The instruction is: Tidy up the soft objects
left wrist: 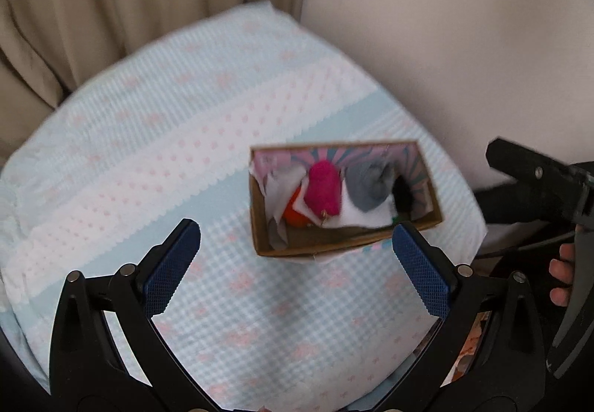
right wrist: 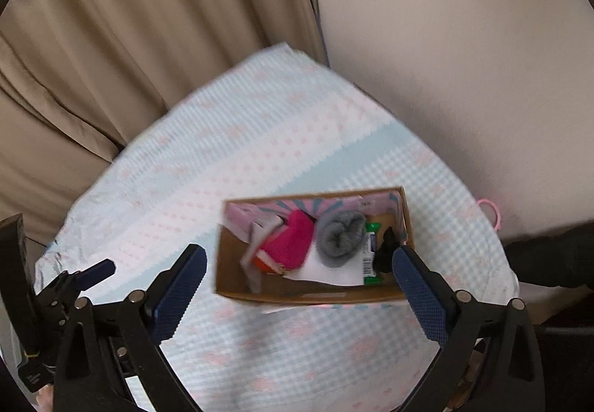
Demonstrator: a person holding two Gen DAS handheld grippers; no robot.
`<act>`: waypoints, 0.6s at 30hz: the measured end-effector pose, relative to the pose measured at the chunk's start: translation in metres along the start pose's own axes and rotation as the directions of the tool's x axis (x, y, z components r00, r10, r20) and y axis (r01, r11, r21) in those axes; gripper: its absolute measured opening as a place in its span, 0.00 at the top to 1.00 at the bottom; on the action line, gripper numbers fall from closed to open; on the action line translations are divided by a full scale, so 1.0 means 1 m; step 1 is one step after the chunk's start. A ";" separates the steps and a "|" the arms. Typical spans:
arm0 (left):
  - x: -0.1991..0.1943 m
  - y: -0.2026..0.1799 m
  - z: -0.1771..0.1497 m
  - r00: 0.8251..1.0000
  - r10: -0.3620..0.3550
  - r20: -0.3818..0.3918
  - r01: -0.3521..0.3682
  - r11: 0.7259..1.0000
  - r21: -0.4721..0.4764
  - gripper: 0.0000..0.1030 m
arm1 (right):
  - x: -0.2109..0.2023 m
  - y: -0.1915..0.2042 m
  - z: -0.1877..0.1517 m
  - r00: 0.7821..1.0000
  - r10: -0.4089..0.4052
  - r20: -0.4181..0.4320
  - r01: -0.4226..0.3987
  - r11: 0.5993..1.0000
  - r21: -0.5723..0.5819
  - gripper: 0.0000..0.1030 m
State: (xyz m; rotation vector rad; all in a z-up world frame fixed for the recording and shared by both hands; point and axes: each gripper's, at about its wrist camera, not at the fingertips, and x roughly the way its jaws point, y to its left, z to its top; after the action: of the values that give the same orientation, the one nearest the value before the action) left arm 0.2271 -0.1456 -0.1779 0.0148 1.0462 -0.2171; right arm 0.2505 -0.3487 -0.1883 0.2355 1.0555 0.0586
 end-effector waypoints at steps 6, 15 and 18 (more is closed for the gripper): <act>-0.103 0.014 -0.004 0.978 -0.018 0.206 0.013 1.000 0.023 0.00 | -0.096 0.048 -0.023 0.981 -0.044 0.187 0.051 0.998 -0.031 0.03; -0.206 0.043 -0.042 0.905 -0.022 0.426 -0.001 0.999 0.053 0.00 | -0.171 0.100 -0.069 0.911 -0.127 0.393 0.158 0.986 -0.049 0.01; -0.225 0.052 -0.055 0.886 -0.035 0.462 0.008 0.998 0.060 0.00 | -0.185 0.113 -0.084 0.887 -0.140 0.440 0.182 0.982 -0.054 0.01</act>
State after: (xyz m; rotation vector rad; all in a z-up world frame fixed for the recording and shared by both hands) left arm 0.0810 -0.0500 -0.0170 0.0022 0.5613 -0.2551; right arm 0.0940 -0.2545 -0.0446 0.0671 0.6196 -0.0923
